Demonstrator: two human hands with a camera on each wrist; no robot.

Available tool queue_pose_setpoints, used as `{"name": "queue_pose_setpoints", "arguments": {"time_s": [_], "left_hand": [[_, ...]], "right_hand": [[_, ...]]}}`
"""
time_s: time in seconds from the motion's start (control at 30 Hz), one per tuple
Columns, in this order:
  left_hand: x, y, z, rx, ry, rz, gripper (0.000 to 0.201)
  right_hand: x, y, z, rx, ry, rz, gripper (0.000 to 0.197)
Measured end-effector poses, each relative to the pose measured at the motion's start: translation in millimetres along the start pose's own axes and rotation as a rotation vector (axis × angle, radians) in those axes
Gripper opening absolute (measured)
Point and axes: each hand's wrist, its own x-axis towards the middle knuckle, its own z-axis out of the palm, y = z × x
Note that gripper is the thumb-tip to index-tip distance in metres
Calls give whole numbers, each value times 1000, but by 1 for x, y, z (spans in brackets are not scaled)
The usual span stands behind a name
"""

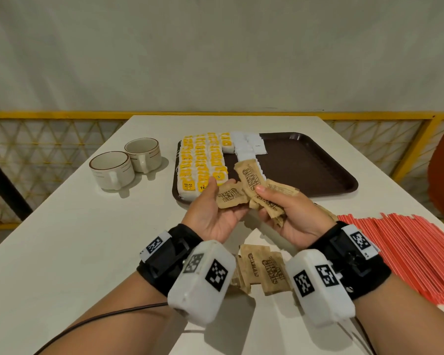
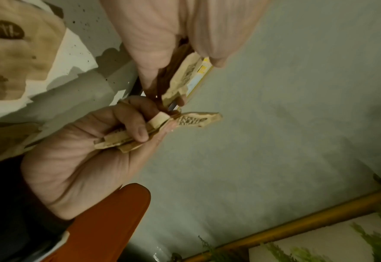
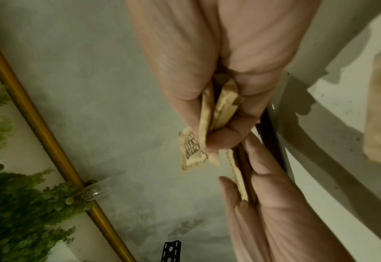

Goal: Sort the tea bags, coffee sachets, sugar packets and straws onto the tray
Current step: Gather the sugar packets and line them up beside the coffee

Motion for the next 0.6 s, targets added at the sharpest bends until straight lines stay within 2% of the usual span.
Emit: {"name": "queue_pose_setpoints", "arguments": {"time_s": [0.1, 0.2, 0.37, 0.5, 0.6], "left_hand": [[3, 4, -4, -30, 32, 53, 55], [-3, 3, -2, 220, 12, 88, 30], [-7, -6, -4, 515, -73, 199, 39], [-6, 7, -7, 569, 19, 286, 39], [-11, 29, -8, 820, 102, 494, 30]], "right_hand": [[1, 0, -1, 1, 15, 9, 40], [-1, 2, 0, -20, 15, 2, 23], [-2, 5, 1, -99, -23, -18, 18], [-4, 3, 1, -150, -27, -54, 14], [-4, -5, -1, -170, -14, -149, 20]]}}
